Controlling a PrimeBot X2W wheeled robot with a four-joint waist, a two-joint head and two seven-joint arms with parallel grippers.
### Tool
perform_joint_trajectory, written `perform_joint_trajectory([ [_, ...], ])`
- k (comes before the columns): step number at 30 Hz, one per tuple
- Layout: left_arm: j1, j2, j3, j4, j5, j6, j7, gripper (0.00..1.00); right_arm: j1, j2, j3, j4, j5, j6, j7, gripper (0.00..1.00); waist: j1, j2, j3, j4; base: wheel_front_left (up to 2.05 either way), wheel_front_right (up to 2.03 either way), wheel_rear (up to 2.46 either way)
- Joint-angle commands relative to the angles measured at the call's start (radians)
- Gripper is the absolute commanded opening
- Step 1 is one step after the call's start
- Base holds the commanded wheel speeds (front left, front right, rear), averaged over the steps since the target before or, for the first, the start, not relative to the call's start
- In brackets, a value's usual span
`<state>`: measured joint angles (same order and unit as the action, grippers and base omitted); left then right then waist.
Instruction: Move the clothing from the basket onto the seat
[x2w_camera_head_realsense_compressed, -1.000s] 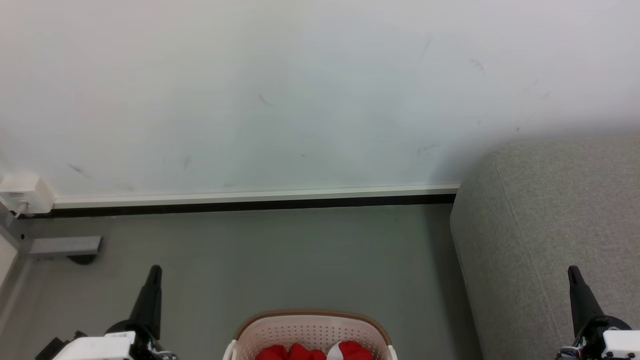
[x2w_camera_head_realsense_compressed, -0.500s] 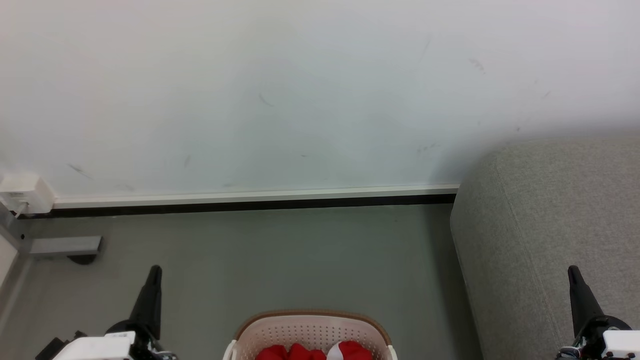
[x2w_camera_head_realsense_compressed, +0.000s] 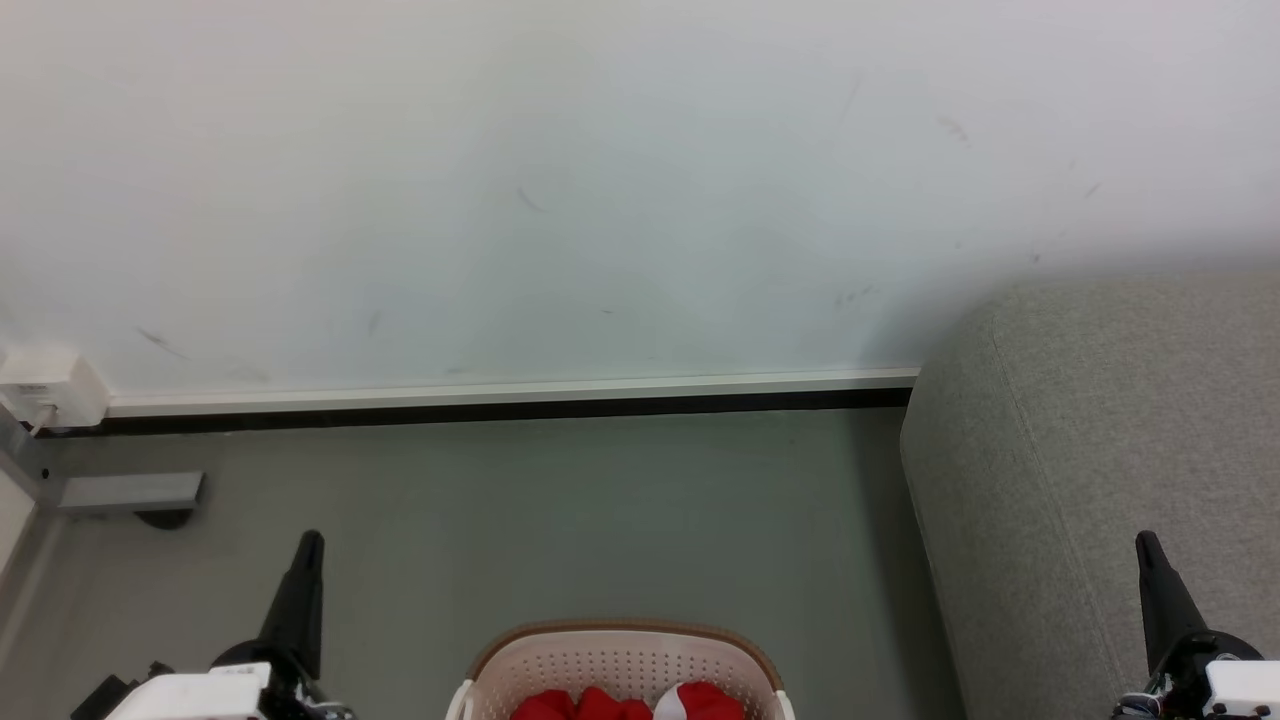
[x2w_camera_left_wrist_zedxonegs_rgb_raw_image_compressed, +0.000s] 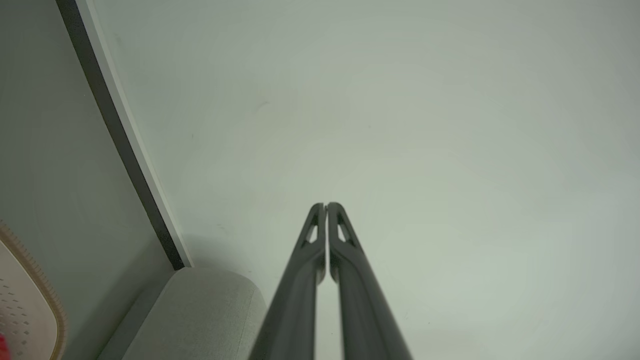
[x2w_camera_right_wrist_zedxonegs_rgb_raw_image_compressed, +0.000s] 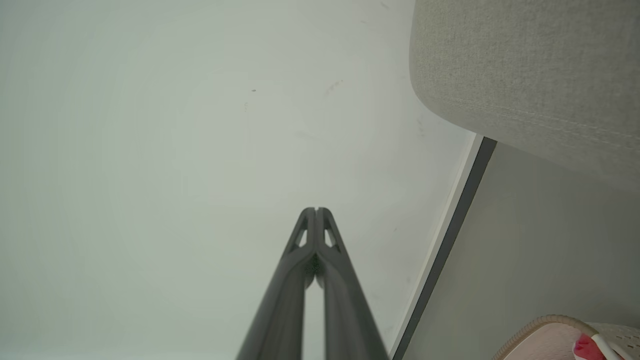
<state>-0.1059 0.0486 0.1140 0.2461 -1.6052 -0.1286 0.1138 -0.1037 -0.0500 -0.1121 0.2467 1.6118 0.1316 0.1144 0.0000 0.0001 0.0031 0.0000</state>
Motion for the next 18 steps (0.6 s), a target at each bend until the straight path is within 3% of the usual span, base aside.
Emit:
perform_joint_trajectory([
  [1, -0.008, 0.003, 0.001, -0.004, -0.015, -0.005, 0.003, 0.0, -0.013, 0.0, -0.004, -0.005, 0.002, -0.002, 0.002, 0.0, 0.0, -0.0001, 0.0, 0.0, 0.0, 0.0, 0.0],
  [18, -0.008, 0.003, 0.001, -0.004, -0.015, -0.005, 0.003, 0.0, -0.013, 0.0, -0.004, -0.005, 0.002, -0.002, 0.002, 0.0, 0.0, -0.0001, 0.0, 0.0, 0.0, 0.0, 0.0],
])
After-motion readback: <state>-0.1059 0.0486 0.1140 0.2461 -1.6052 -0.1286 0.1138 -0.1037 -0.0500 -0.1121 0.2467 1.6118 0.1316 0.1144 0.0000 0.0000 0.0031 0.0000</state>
